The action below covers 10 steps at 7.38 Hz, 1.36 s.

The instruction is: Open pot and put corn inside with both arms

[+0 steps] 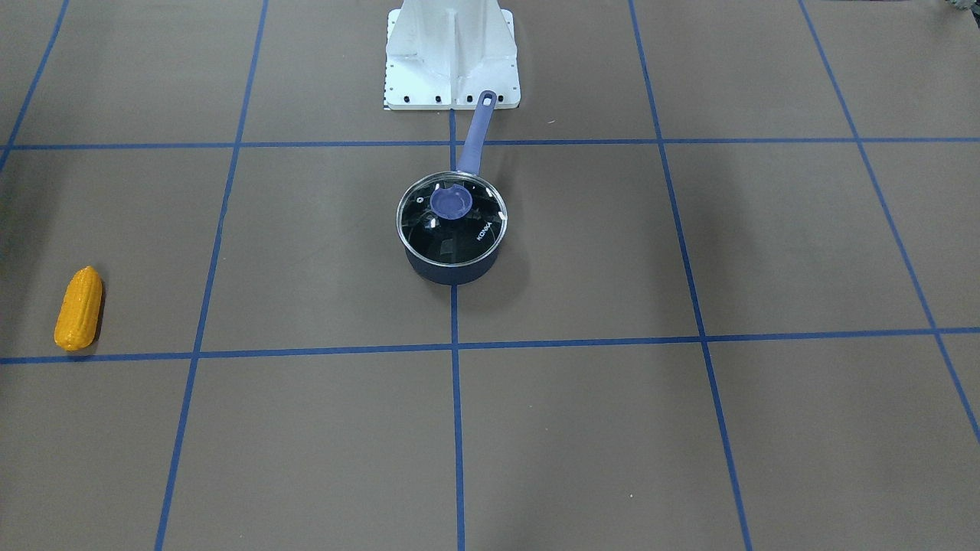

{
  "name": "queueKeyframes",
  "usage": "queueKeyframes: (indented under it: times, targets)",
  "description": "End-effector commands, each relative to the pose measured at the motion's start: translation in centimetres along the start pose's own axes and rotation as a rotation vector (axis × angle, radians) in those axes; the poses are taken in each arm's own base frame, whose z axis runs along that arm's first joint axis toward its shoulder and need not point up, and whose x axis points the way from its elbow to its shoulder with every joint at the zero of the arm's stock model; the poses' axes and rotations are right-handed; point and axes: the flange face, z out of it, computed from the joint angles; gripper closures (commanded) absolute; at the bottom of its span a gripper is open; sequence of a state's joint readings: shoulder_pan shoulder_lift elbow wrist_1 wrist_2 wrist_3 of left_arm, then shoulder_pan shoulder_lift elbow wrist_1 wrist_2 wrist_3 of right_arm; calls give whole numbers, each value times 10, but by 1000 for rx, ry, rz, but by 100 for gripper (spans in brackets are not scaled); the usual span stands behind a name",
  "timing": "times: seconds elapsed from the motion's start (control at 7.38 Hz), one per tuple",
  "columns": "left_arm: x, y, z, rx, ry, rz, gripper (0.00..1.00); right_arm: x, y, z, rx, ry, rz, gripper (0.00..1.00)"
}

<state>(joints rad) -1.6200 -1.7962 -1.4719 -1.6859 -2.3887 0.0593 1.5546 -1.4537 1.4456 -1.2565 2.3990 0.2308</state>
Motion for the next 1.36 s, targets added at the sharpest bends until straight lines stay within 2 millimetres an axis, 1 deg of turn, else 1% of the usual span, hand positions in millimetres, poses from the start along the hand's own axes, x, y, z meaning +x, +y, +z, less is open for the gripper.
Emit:
queueKeyframes:
  times: [0.0, 0.14, 0.27, 0.41, 0.54, 0.68, 0.81, 0.95, 1.08, 1.22]
  targets:
    - [77, -17, 10, -2, 30, -52, 2, -27, -5, 11, -7, -40, -35, 0]
    - [125, -19, 8, 5, 52, -99, 2, -56, -14, 29, -49, -67, -47, 0]
    - [180, -21, 11, -2, 81, -138, 2, -94, -33, 33, -51, -80, -3, 0]
    - [241, -17, 13, -11, 112, -199, 2, -142, -44, 48, -67, -83, 0, 0]
    - [301, -5, 8, -23, 156, -246, 2, -160, -39, 67, -85, -57, -14, 0]
    - [360, 10, 6, -58, 193, -286, 2, -179, -39, 80, -75, -13, -13, 0]
    - [412, 25, -4, -62, 169, -304, 2, -183, -35, 87, -75, -2, -22, 0]
    - [475, 24, -22, -98, 148, -325, 2, -192, -26, 100, -98, -4, -42, 0]
    - [533, 34, -33, -112, 124, -339, 2, -202, -17, 114, -125, -6, -58, 0]
    - [576, 50, -28, -119, 125, -360, 2, -206, -7, 125, -146, -6, -62, 0]
